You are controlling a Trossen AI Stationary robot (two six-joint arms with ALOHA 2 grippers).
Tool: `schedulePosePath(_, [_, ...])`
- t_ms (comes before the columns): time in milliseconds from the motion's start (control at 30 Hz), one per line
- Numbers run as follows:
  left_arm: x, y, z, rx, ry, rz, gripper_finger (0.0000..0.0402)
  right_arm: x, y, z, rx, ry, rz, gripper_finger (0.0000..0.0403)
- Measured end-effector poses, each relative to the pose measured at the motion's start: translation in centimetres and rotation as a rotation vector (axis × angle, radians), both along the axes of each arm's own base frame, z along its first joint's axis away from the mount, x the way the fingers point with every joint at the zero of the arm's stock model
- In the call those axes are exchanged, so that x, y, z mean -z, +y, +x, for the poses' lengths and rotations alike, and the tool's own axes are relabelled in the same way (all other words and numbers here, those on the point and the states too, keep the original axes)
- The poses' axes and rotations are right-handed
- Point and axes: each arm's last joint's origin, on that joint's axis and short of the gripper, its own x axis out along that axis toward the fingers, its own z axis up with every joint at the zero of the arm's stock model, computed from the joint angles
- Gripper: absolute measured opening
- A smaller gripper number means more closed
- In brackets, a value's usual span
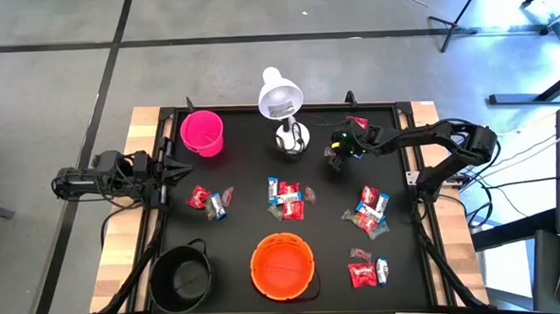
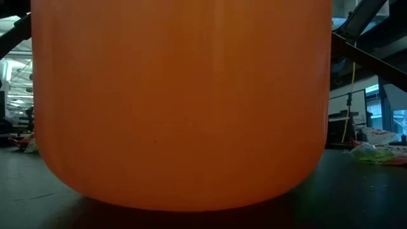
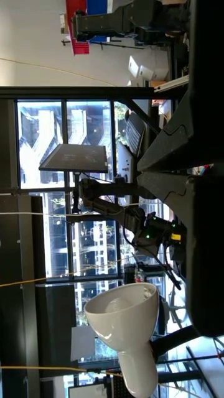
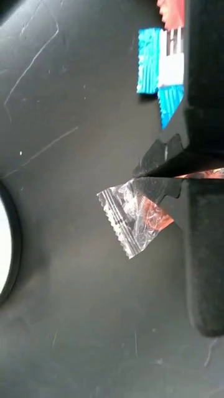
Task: Sort candy
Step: Put the orange candy into the pink bucket
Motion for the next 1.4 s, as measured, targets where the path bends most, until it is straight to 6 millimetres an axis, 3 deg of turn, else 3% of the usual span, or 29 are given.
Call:
schedulePosePath(267, [0.0,0.0,0.0,0.000,0.000,0.000,0.0007,-1.8,0.5,0.1,-0.076,-0.141,0.081,0.0001])
schedulePosePath(567, [0.0,0.0,0.0,0.000,0.000,0.001,0.0007,-8.2,1.7,-1.5,-0.147,-0.408,-0.025,0.0000])
schedulePosePath(833, [0.0,0.0,0.0,0.000,0.000,0.000,0.0007,-13.3,3.9,-2.5,-0.358,-0.722,-0.127,0.0000])
schedulePosePath(1100, [0.0,0.0,0.0,0.000,-0.001,0.001,0.0007,-14.2,6.7,-1.5,-0.512,-0.772,-0.227,0.0000])
schedulePosePath(1400, [0.0,0.0,0.0,0.000,0.000,0.001,0.0007,-14.9,7.6,-1.1,-0.554,-0.822,-0.311,0.0000])
